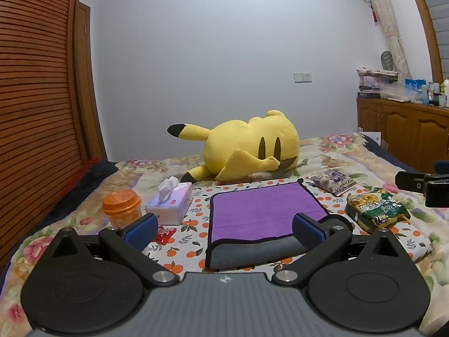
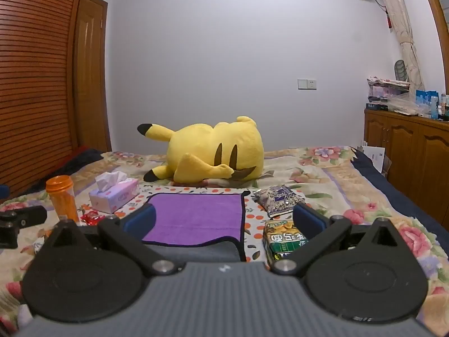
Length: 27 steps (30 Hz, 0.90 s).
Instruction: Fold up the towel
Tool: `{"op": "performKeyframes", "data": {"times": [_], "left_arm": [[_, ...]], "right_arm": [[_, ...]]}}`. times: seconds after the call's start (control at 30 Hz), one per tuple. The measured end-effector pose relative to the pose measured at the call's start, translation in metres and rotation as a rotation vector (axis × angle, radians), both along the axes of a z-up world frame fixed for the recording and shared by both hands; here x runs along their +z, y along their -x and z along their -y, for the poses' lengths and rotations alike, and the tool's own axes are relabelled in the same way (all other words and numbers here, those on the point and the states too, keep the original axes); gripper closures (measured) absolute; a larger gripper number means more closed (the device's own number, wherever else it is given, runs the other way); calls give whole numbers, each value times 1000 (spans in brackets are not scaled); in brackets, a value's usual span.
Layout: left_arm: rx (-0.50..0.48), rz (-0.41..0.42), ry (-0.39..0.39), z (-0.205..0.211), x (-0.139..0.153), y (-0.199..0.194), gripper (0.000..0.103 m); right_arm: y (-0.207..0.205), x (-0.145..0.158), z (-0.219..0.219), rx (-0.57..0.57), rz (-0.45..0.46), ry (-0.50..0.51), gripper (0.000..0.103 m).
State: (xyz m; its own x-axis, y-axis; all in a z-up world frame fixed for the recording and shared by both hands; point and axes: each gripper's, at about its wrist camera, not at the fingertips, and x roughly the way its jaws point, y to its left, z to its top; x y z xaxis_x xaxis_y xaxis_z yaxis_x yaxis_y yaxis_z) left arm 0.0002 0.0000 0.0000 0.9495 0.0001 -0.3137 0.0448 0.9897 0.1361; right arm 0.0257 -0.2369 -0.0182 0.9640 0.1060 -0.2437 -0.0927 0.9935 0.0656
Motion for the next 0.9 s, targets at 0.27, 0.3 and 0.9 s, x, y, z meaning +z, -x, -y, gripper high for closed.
{"op": "performKeyframes", "data": {"times": [0.27, 0.3, 0.9], "left_arm": [[-1, 6, -1, 0, 0, 0, 0], [-1, 6, -2, 0, 0, 0, 0], [0, 10, -3, 0, 0, 0, 0]], "right_arm": [[-1, 0, -2, 4, 2, 4, 0], [-2, -1, -1, 3, 2, 3, 0], [-1, 0, -1, 0, 0, 4, 0]]}}
